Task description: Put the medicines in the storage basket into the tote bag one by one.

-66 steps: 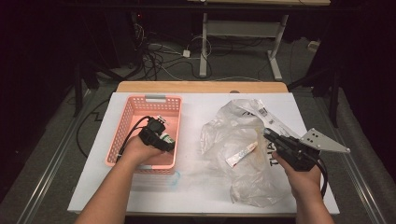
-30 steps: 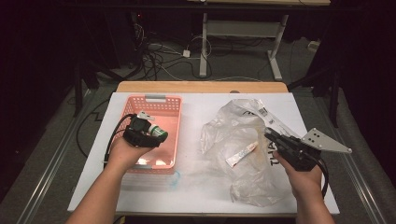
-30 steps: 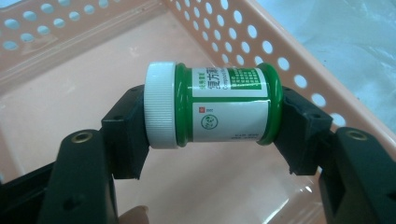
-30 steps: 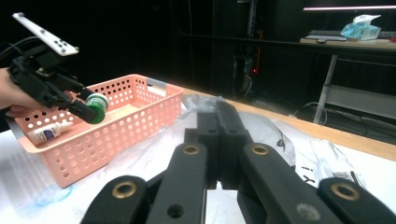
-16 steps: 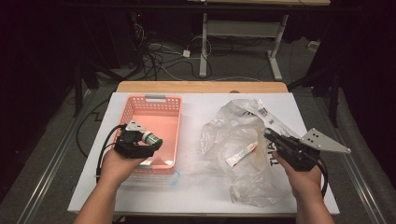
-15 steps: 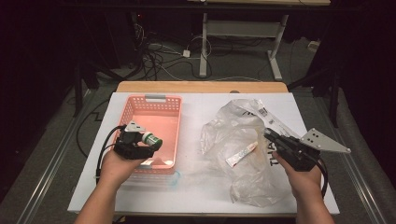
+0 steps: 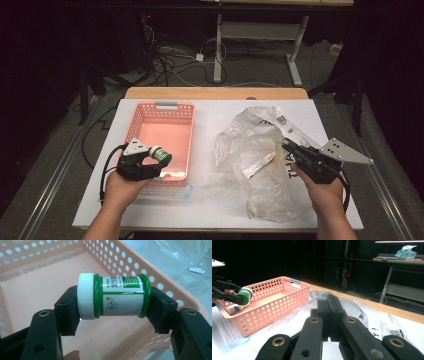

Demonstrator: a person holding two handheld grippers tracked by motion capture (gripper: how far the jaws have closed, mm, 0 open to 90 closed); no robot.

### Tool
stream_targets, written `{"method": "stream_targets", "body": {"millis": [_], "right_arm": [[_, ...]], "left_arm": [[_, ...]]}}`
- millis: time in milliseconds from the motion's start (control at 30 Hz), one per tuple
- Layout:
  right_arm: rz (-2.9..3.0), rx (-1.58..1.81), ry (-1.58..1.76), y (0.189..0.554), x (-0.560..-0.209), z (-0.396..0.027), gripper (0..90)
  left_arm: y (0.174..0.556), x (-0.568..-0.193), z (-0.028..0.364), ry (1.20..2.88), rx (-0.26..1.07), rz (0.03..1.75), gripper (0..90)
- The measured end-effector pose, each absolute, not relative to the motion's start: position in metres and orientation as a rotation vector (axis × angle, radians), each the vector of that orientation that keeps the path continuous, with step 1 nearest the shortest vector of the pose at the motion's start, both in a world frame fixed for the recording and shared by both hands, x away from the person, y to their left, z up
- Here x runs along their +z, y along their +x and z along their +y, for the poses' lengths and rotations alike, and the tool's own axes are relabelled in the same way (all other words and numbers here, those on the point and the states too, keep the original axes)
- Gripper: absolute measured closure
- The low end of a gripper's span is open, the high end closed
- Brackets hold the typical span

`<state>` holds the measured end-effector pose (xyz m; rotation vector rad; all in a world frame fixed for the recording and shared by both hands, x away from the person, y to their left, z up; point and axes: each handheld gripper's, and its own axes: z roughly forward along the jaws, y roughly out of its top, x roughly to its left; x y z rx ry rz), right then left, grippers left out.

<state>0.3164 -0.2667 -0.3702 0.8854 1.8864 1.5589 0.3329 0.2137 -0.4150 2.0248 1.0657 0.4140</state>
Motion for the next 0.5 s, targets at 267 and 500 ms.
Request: {"method": "stream_targets", "body": {"millis": [267, 500], "right_arm": [[1.879, 1.564, 0.882, 0.314, -0.368, -0.268, 90.0], [1.875, 1.569, 0.875, 0.313, -0.367, -0.269, 90.0]], "left_arm": [[0.324, -0.414, 0.208, 2.004, 0.415, 1.029, 34.7], [0.315, -0.404, 0.194, 1.994, 0.435, 0.968, 34.8]]}}
